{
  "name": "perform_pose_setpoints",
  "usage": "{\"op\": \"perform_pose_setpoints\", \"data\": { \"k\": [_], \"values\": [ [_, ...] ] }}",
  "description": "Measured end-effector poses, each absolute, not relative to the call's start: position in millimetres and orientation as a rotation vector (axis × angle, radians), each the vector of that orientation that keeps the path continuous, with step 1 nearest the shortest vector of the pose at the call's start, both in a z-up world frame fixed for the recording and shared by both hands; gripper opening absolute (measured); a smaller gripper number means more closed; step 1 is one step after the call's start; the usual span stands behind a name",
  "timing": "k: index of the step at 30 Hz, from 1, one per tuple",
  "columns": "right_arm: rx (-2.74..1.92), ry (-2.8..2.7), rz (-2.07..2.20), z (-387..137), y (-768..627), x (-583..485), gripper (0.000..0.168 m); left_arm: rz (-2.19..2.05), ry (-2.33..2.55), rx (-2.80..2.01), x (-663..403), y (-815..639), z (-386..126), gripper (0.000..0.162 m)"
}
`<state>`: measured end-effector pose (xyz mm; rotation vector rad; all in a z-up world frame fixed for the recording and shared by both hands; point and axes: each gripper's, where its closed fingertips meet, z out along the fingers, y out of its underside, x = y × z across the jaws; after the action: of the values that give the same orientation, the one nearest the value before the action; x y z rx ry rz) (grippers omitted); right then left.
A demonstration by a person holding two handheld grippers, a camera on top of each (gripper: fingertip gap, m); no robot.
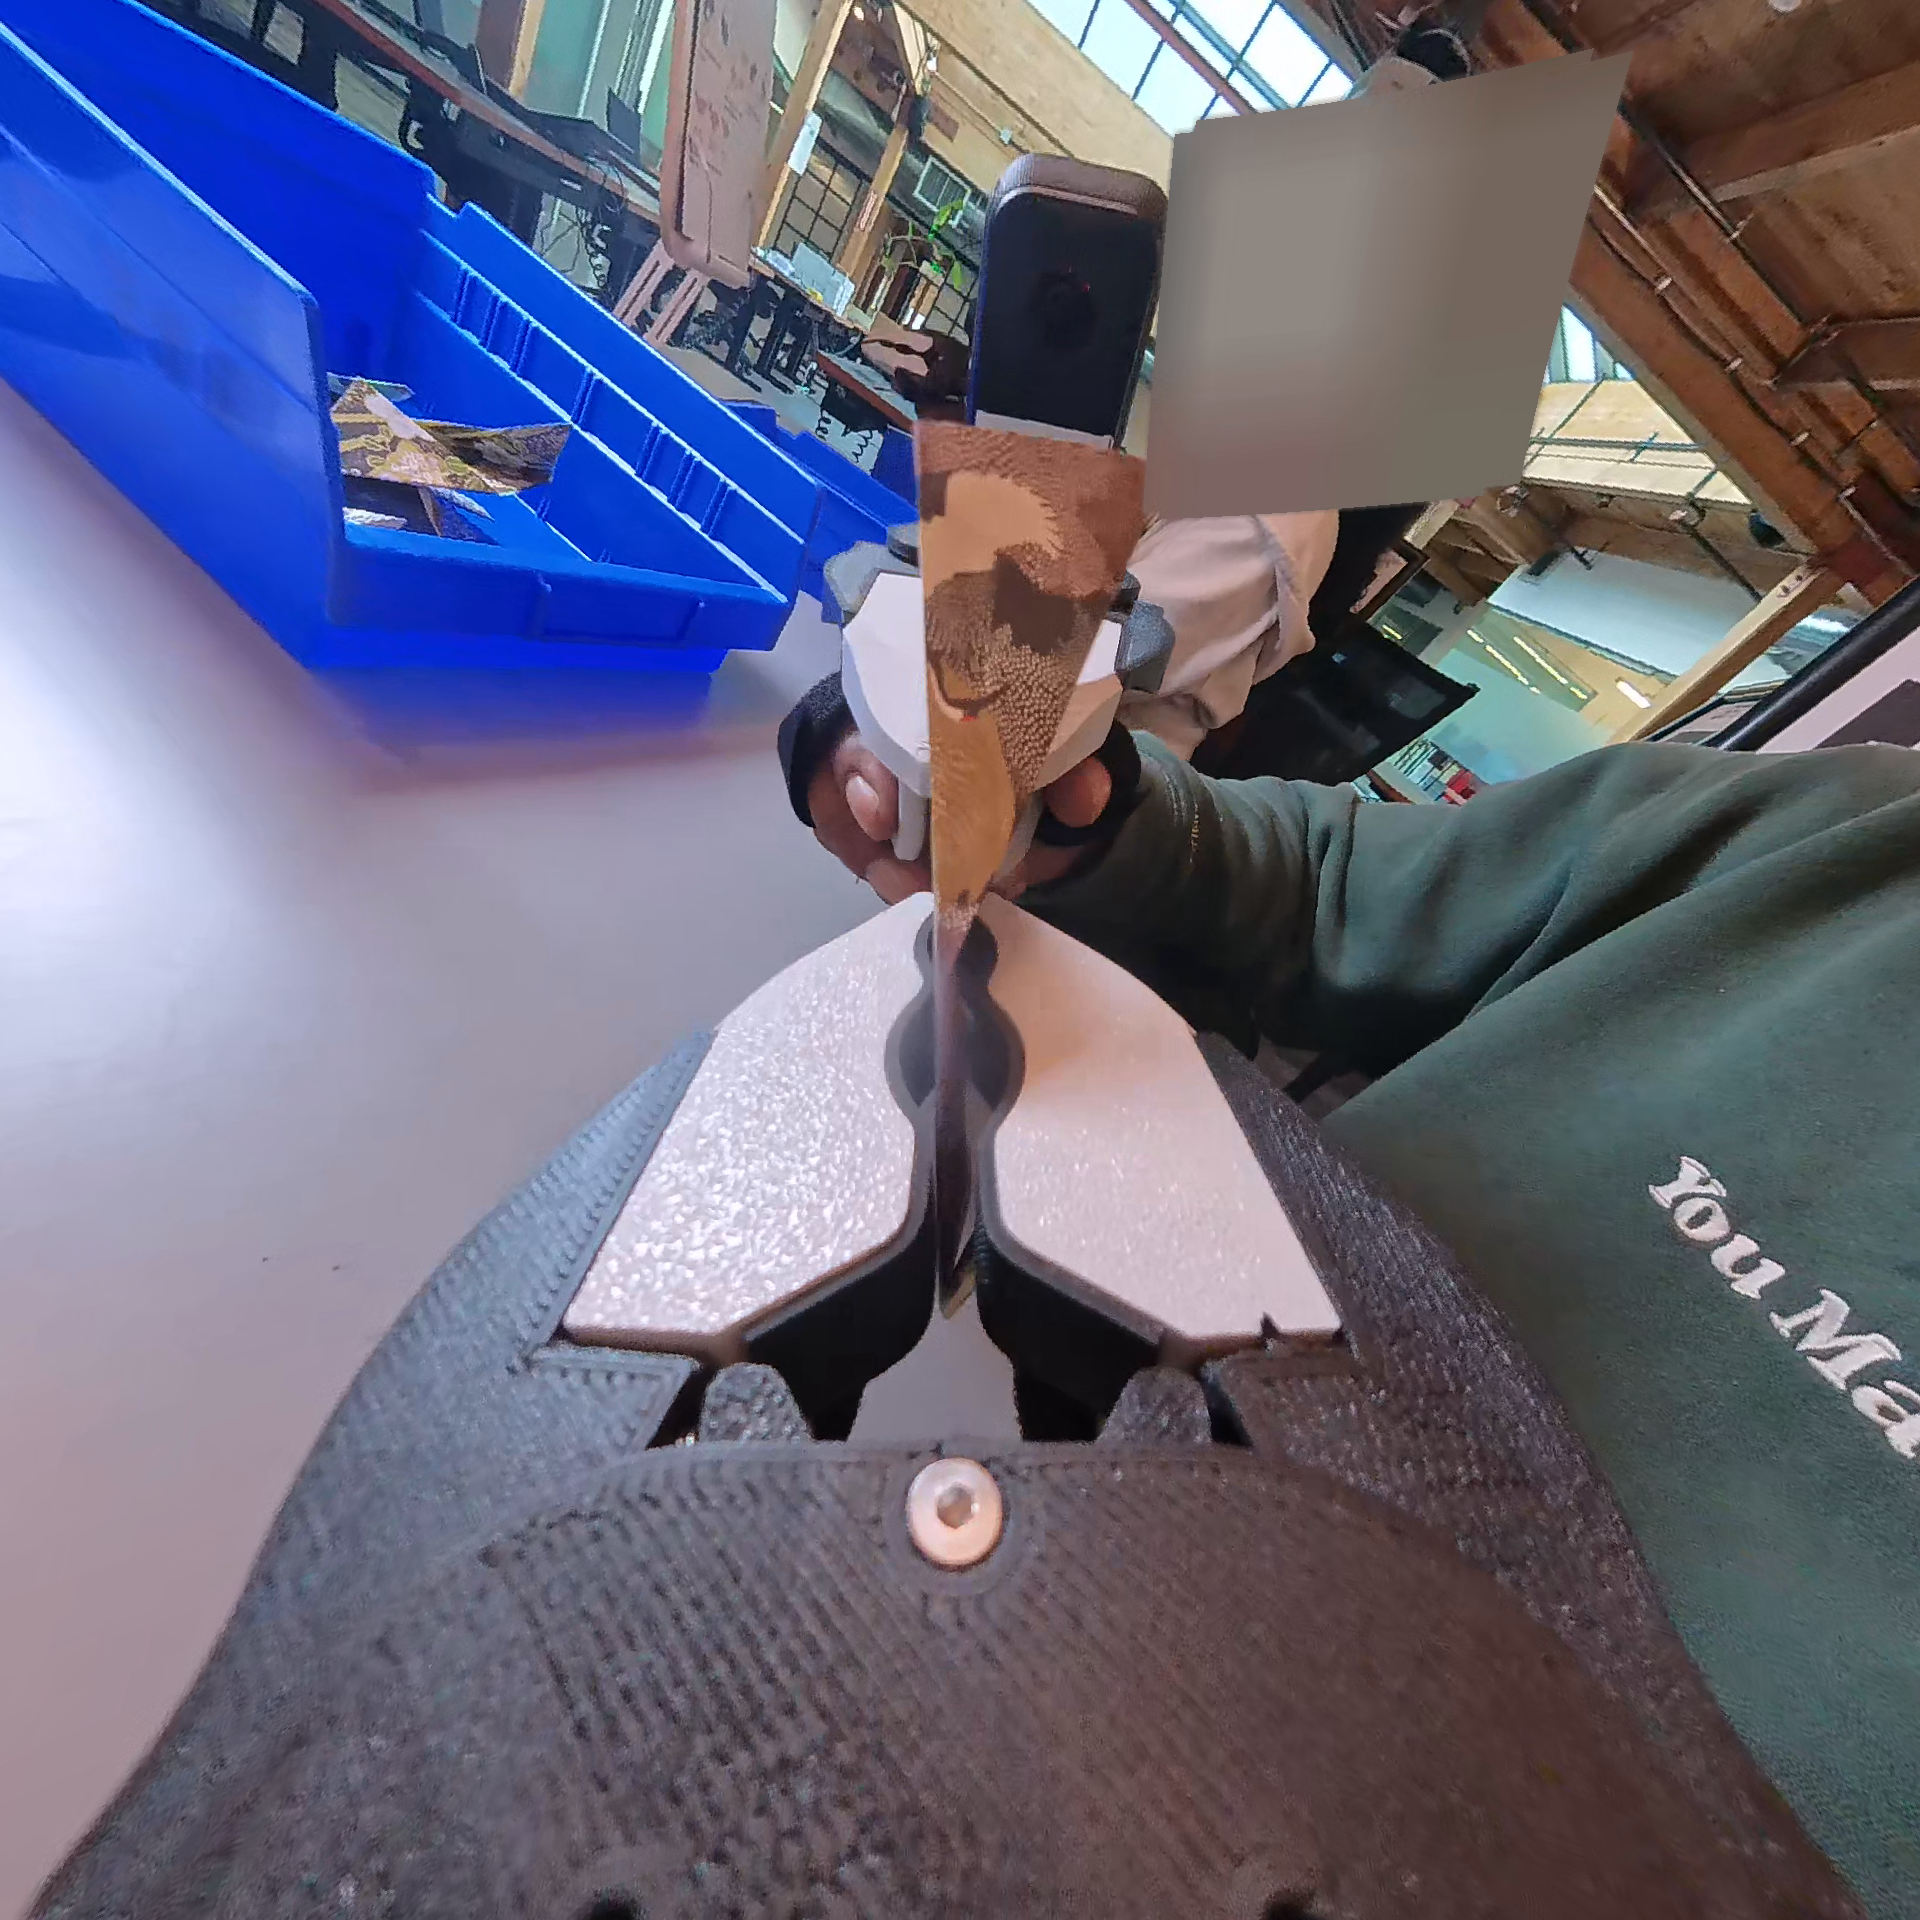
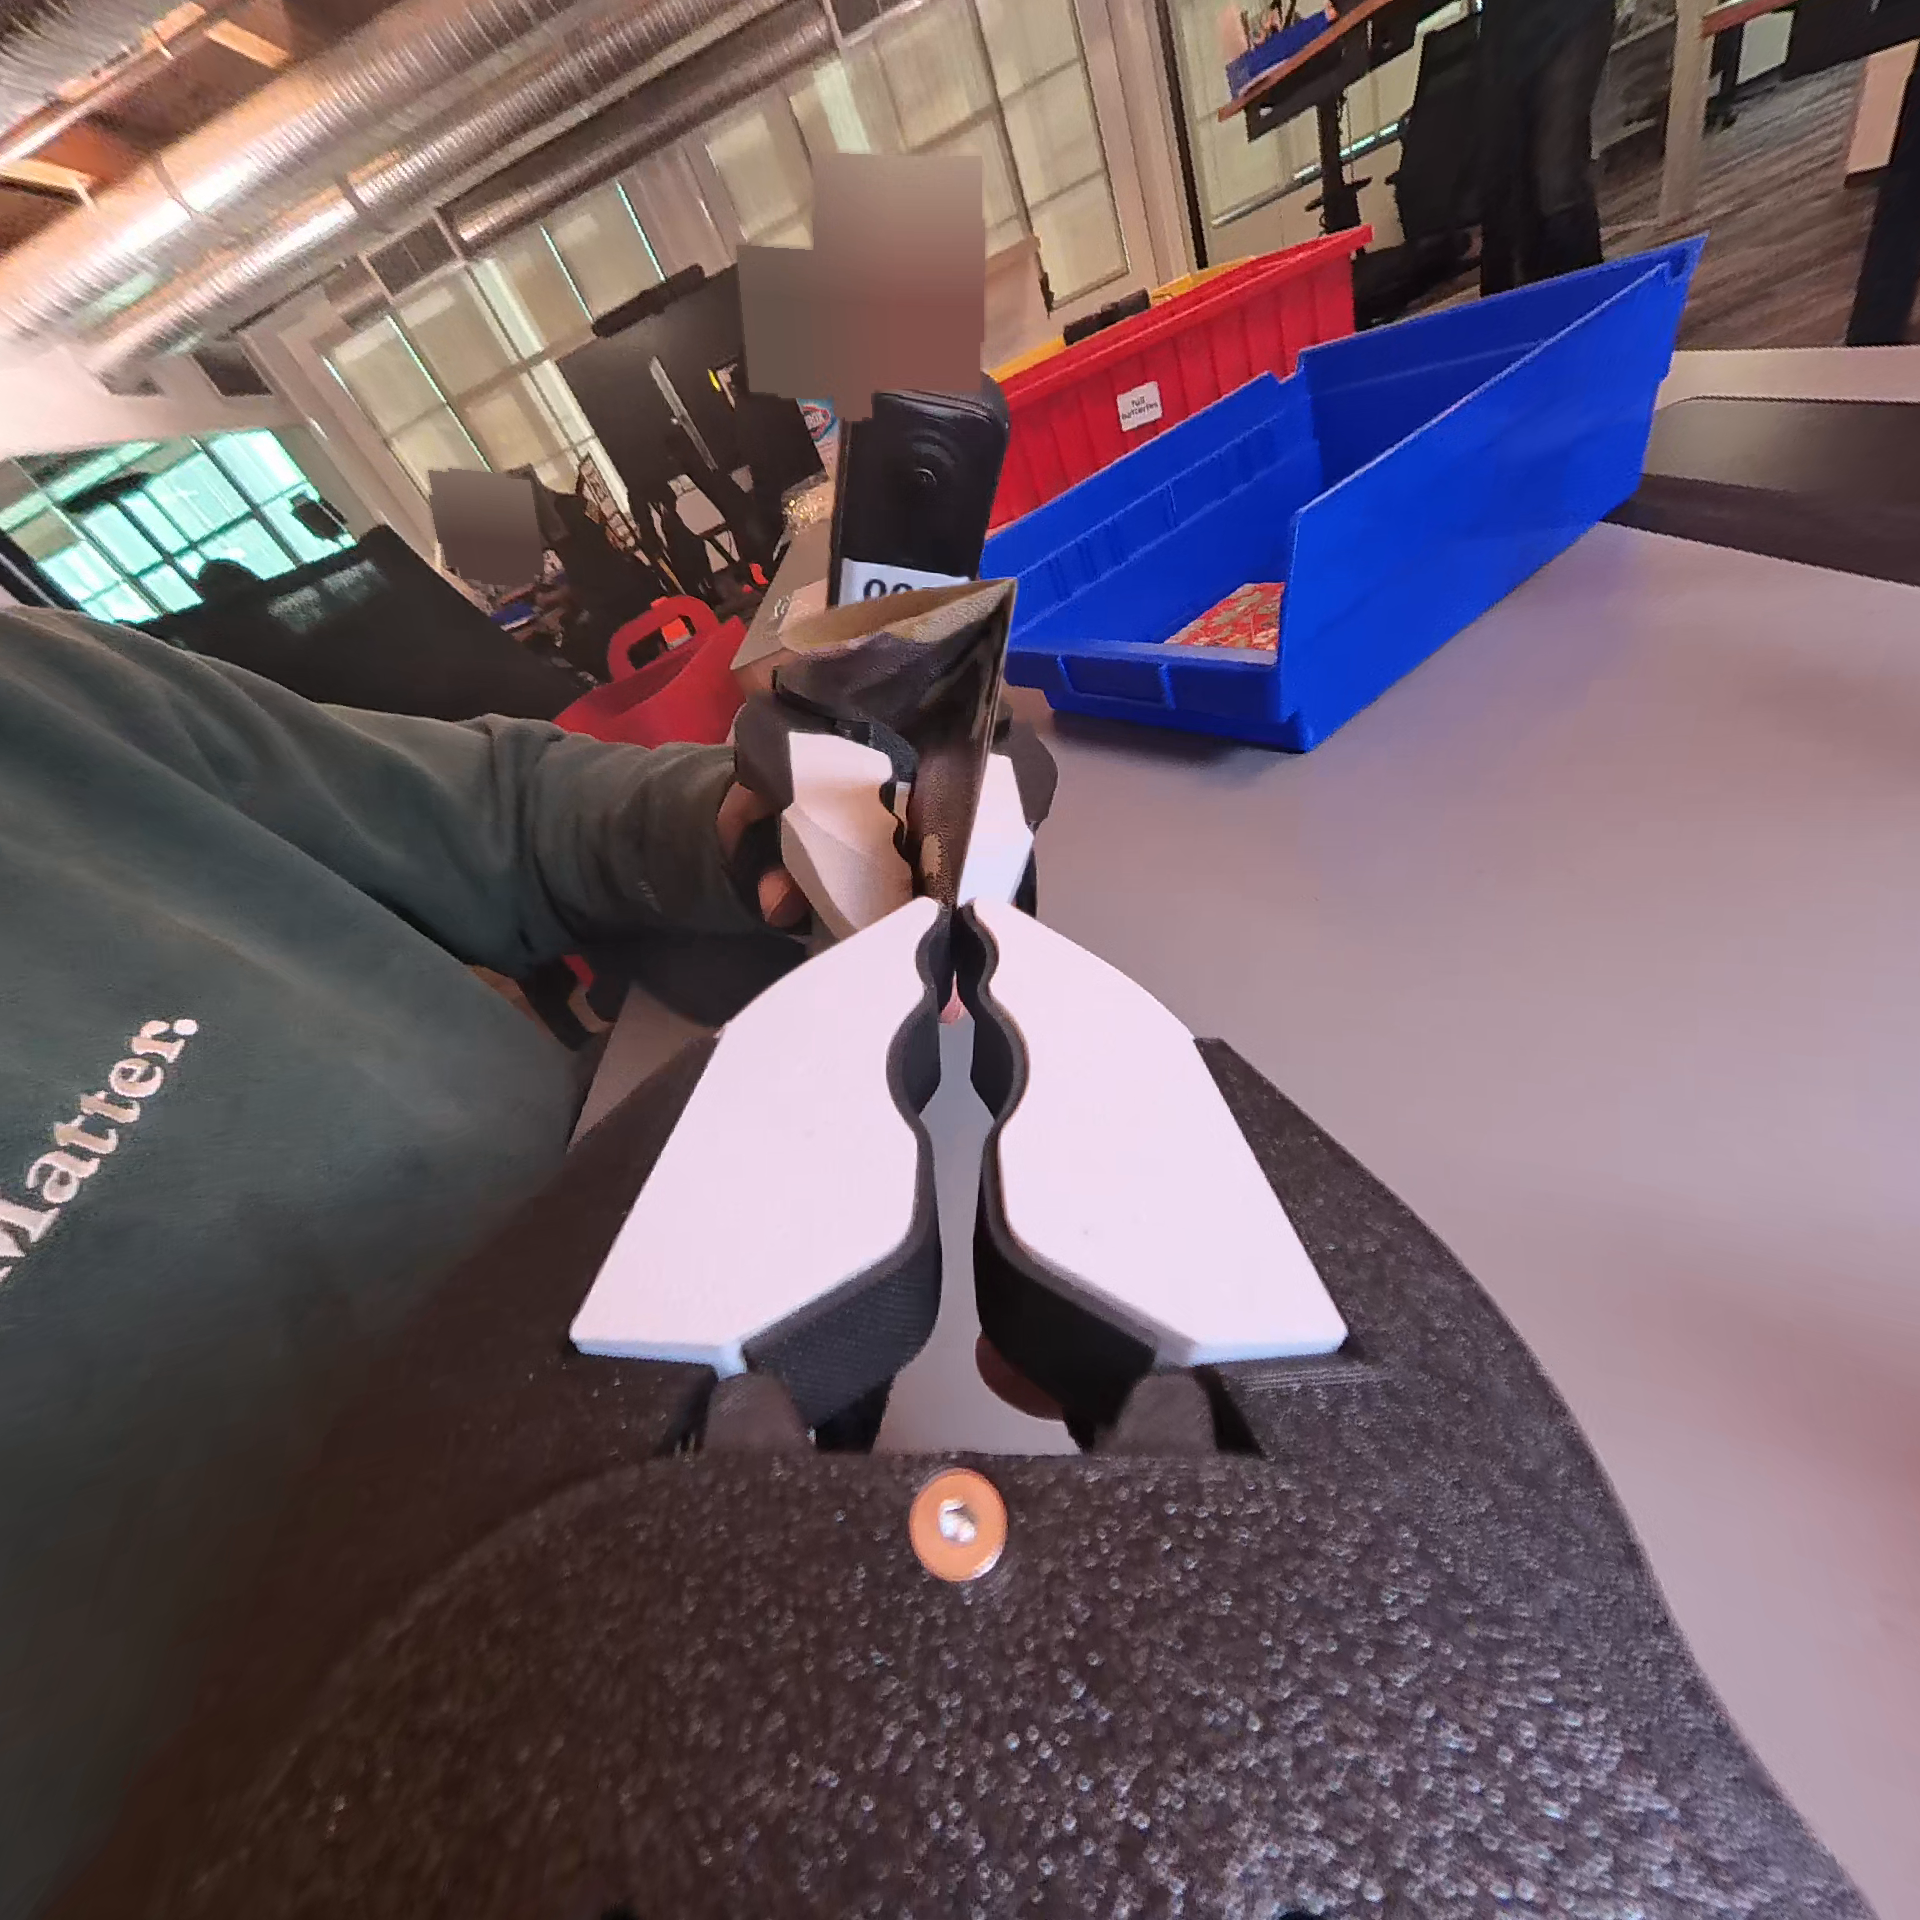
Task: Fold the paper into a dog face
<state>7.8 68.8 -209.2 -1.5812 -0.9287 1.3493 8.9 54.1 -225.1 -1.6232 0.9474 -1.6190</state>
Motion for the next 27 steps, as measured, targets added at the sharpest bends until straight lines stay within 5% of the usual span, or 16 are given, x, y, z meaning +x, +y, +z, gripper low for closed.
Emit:
{"op": "perform_pose_setpoints", "data": {
  "k": [4,8,17,21,27],
  "values": [
    [-1.572,-0.866,1.411,-206.0,71.6,9.5,0.000,-1.625,0.935,-1.604,7.1,55.1,-222.2,0.001],
    [-1.520,-0.724,1.468,-193.8,84.0,24.8,0.000,-1.636,0.916,-1.546,-0.1,59.2,-214.5,0.020],
    [-1.466,-0.592,1.590,-186.2,90.8,36.4,0.000,-1.585,0.991,-1.504,-17.0,68.8,-209.1,0.000],
    [-1.480,-0.704,1.549,-173.3,89.9,52.3,0.041,-1.591,1.058,-1.602,-24.3,66.9,-214.9,0.000],
    [-1.551,-1.007,1.199,-154.9,83.4,70.8,0.027,-1.547,1.254,-1.712,-23.0,47.9,-241.5,0.000]
  ]
}}
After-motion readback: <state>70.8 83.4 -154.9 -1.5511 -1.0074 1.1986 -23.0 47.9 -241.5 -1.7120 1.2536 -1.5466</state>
